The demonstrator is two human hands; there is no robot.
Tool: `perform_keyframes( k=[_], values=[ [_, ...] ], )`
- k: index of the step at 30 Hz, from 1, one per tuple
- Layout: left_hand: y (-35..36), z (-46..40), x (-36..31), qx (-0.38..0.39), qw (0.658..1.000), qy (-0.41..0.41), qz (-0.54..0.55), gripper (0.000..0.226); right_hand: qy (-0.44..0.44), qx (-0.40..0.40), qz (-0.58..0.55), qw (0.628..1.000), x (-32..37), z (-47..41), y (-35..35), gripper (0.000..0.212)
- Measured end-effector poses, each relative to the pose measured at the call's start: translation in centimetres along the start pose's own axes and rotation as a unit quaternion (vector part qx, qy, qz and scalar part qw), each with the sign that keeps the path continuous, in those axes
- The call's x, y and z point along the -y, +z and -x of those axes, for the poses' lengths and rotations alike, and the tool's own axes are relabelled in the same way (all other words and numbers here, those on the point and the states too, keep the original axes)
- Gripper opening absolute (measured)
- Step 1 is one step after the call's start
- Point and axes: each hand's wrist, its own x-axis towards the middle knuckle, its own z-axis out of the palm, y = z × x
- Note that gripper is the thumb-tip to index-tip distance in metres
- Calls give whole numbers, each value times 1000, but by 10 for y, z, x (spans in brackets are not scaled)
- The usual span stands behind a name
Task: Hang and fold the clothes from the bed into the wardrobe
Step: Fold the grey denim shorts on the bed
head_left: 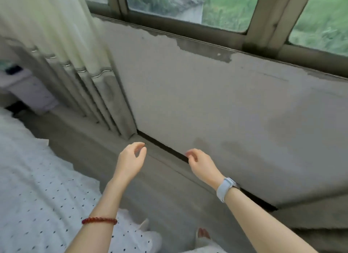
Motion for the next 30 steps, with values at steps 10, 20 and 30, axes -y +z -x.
perform_keyframes(
  k=[10, 20, 30],
  values=[
    [-87, -35, 38, -223, 956, -183, 42, 28, -196, 193, 66, 959, 124, -146, 46, 33],
    [-223, -95, 194, -361, 872, -322, 72, 29, -293, 329, 131, 888, 301, -261, 227, 34],
    [-352, -131, 348, -413, 784, -439, 148, 31, -380, 401, 203, 809, 487, -318, 393, 32]
  ],
)
